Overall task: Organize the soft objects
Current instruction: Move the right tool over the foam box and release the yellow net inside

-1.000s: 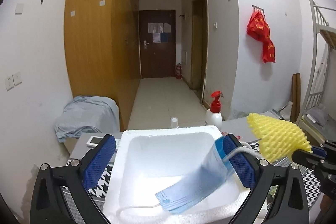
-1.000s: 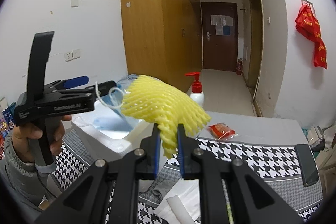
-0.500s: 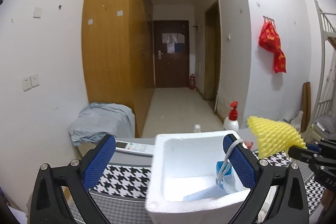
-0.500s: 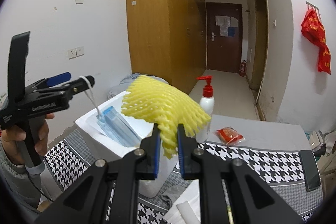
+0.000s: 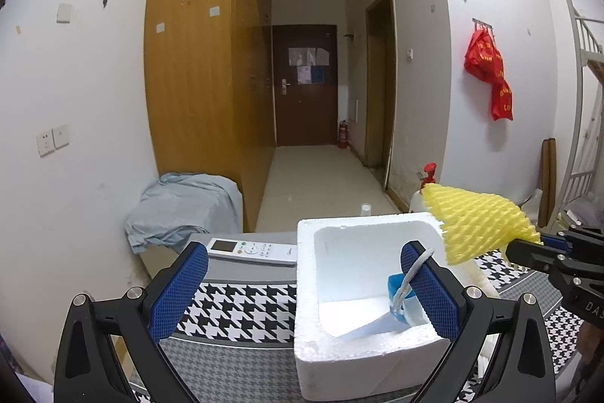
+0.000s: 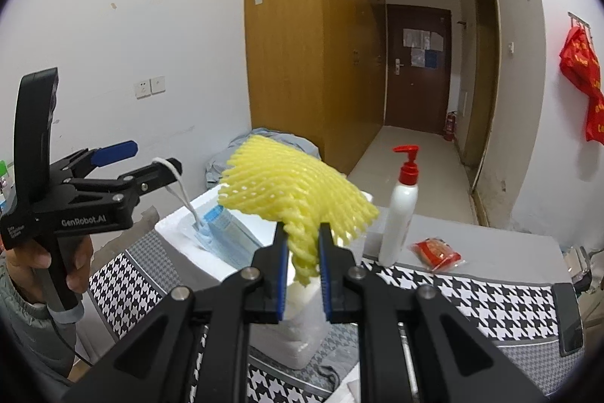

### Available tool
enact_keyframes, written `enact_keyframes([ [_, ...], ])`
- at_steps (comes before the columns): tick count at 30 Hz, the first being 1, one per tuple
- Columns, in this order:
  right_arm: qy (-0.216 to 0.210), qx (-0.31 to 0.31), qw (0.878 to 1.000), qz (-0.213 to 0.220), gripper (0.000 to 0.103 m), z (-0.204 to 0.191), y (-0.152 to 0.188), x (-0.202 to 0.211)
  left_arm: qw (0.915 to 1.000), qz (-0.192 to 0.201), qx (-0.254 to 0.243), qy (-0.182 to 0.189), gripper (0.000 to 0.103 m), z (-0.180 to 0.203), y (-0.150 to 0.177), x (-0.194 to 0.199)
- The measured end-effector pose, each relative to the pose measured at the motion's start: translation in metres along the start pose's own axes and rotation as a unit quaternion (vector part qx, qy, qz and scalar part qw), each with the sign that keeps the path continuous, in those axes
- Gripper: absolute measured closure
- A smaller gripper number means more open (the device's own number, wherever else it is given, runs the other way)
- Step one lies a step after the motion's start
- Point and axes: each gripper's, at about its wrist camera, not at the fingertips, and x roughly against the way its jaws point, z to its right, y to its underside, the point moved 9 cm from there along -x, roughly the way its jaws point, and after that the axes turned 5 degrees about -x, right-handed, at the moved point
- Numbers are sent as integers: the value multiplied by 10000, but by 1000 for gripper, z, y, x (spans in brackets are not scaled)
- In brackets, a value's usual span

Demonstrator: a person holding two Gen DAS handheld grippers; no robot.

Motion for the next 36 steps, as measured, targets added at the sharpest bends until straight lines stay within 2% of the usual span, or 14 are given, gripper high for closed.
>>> enact_keyframes([
  [15,-304,194,9991,-216,85,-25,-4,-29,9999,-33,96,-87,1,-16,6,-1],
  [16,-298,207,9991,-240,80,-25,-4,-32,9999,-47,102,-95,1,-17,6,-2],
  [18,-253,202,9992,-244,58,-26,-3,-35,9999,-63,113,-101,1,-18,7,-4],
  [19,-224,197,9993,-208,40,-25,-3,-35,9999,-71,110,-107,1,-19,7,-5],
  [20,-229,187,9995,-147,32,-25,-4,-33,9999,-71,112,-110,1,-20,8,-5],
  [30,-367,449,9981,-192,31,-38,5,-33,9997,-91,170,-130,1,-27,8,-8],
  [36,-399,672,9966,-272,31,-50,9,-38,9998,-63,196,13,1,-23,8,-3],
])
